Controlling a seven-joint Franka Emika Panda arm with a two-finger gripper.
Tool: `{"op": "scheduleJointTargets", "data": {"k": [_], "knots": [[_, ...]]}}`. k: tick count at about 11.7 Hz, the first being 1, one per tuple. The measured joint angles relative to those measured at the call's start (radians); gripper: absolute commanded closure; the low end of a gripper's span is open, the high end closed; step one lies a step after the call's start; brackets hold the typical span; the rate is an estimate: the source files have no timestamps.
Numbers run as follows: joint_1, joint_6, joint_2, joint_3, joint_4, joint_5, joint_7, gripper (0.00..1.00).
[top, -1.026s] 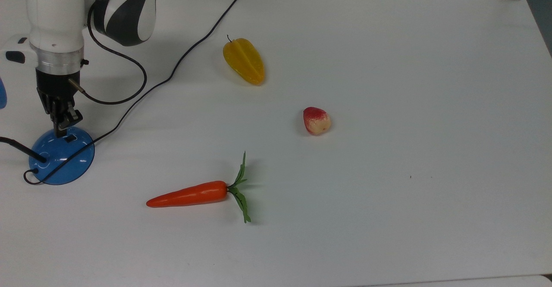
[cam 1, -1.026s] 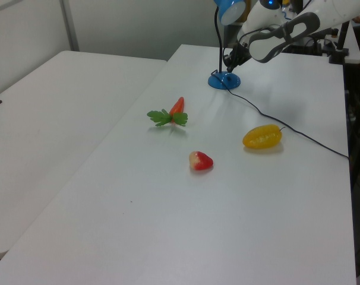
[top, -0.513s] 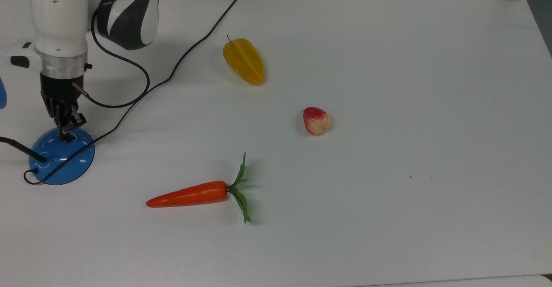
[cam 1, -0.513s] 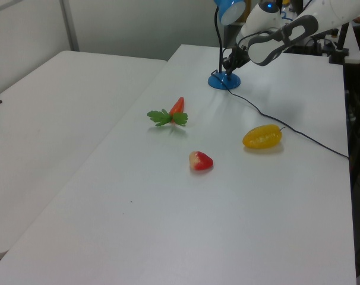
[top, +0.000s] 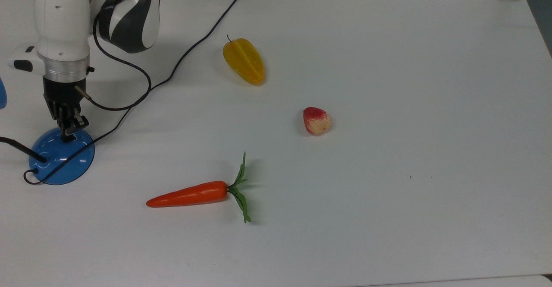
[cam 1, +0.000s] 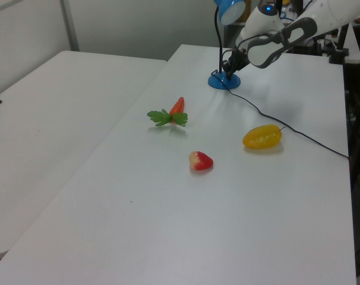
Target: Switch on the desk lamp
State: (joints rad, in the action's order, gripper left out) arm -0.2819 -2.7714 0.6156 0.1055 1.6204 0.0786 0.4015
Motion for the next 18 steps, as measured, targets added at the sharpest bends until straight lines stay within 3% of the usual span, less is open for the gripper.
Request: {"op": "scheduleJointTargets", "data": {"k": [13, 18], "knots": [[-0.002, 0.000, 0.029, 0.000, -0.054, 0.000, 0.001, 1.00], [-0.001, 0.069, -0.183, 0.000, 0.110, 0.003, -0.046, 1.00]]}}
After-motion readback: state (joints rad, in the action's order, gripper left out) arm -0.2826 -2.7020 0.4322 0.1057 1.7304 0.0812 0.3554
